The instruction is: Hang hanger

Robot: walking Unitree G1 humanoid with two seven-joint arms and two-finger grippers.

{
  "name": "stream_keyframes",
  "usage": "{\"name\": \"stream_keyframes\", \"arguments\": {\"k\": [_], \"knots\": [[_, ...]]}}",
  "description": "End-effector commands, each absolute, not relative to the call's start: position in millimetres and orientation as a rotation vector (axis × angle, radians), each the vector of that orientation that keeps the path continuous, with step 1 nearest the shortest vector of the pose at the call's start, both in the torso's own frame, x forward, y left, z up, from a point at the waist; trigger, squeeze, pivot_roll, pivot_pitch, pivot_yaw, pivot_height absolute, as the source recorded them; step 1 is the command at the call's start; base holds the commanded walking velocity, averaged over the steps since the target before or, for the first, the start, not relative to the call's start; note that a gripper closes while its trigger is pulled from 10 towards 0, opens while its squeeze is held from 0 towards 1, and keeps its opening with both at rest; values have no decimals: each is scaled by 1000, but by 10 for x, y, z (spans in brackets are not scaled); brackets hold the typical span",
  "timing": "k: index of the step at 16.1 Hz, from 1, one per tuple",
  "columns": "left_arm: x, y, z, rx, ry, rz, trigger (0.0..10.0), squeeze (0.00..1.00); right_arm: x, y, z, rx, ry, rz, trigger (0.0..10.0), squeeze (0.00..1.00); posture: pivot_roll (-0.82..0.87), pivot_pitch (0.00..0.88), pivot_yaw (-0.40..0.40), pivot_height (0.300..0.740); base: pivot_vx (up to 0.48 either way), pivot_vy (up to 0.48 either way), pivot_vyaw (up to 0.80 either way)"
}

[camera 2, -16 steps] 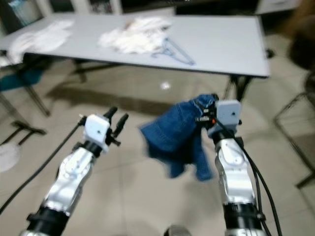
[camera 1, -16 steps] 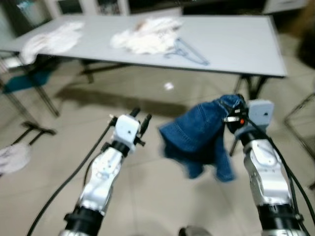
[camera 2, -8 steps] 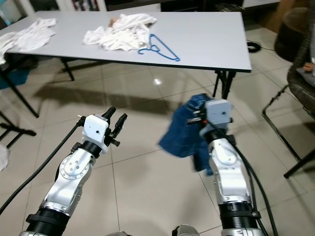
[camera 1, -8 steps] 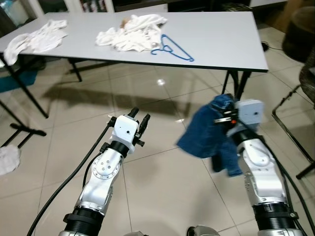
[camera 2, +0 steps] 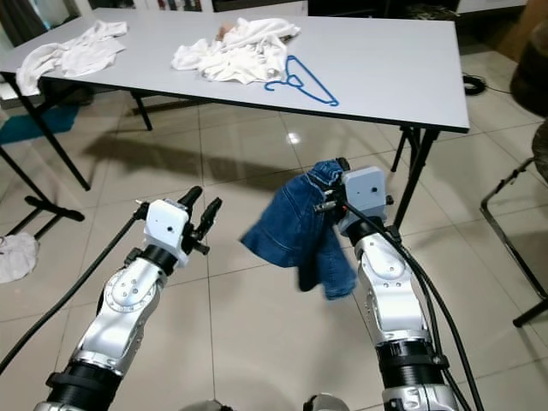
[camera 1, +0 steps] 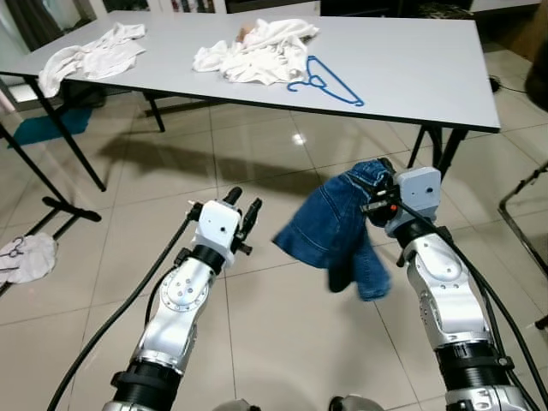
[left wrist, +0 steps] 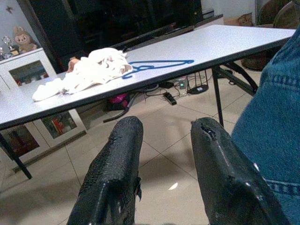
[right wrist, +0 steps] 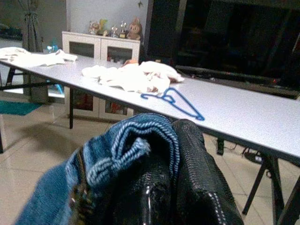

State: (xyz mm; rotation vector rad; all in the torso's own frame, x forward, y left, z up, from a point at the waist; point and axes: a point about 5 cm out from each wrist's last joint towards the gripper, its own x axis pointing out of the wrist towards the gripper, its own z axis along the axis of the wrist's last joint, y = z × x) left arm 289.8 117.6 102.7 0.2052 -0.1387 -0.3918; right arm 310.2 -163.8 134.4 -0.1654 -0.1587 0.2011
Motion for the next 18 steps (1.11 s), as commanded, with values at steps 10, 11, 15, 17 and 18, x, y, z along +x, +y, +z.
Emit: {"name": "stream_keyframes", "arguments": {"k": [10,11,15,17,18], "knots": [[2938,1202,1073,212,-143,-396,10000,0,3140,-1536,1442,-153,-221,224,10000,0,-66,0,119,740,432,0,0],[2940,1197,1073,212,-143,-397,10000,0,3141,-1539,1441,-153,-221,224,10000,0,-66,0,119,740,435,0,0],[2934,1172,1066,204,-143,-399,10000,0,3144,-1545,1442,-158,-222,220,10000,0,-69,0,115,740,436,0,0],[2937,1176,1066,206,-142,-398,10000,0,3158,-1526,1444,-156,-224,221,10000,0,-60,0,115,740,437,0,0],[2939,1181,1067,208,-143,-397,10000,0,3164,-1515,1448,-155,-227,222,10000,0,-58,0,116,740,435,0,0]]}}
